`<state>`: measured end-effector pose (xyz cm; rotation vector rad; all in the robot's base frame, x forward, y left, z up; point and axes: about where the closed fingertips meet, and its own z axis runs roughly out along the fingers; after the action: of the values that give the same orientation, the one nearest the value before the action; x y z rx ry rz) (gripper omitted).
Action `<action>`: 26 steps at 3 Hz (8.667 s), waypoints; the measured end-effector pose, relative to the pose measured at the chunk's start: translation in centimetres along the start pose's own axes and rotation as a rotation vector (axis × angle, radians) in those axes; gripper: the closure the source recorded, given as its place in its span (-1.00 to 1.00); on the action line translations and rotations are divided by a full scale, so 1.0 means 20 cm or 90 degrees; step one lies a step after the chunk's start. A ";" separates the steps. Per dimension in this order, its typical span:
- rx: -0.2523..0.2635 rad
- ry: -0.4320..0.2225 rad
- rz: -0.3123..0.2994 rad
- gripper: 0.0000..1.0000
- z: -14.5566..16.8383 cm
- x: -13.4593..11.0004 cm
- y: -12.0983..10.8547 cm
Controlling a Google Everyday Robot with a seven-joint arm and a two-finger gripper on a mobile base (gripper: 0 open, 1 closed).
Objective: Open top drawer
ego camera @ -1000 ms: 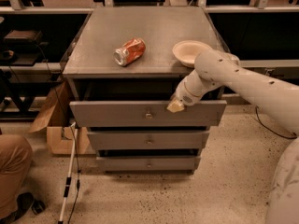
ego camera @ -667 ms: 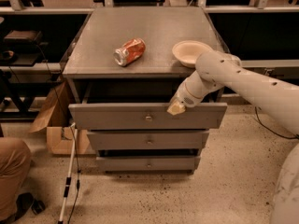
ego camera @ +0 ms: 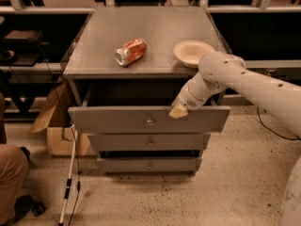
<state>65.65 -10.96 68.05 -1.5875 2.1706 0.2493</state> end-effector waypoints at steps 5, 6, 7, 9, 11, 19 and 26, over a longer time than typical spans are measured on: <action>-0.099 0.092 -0.025 -0.46 -0.13 0.27 0.51; -0.100 0.096 -0.027 0.00 -0.16 0.26 0.52; -0.100 0.096 -0.027 0.44 -0.19 0.24 0.51; -0.100 0.100 -0.028 1.00 -0.20 0.27 0.55; -0.099 0.100 -0.024 0.17 -0.22 0.28 0.57; -0.122 0.129 -0.011 0.87 -0.32 0.42 0.99; -0.145 0.152 -0.016 -1.00 -0.41 0.56 1.16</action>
Offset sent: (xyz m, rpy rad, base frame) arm -0.1042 -0.0217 -0.0141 -0.1080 0.1678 0.0826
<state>39.02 -16.29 67.76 -1.8517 2.3688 0.3235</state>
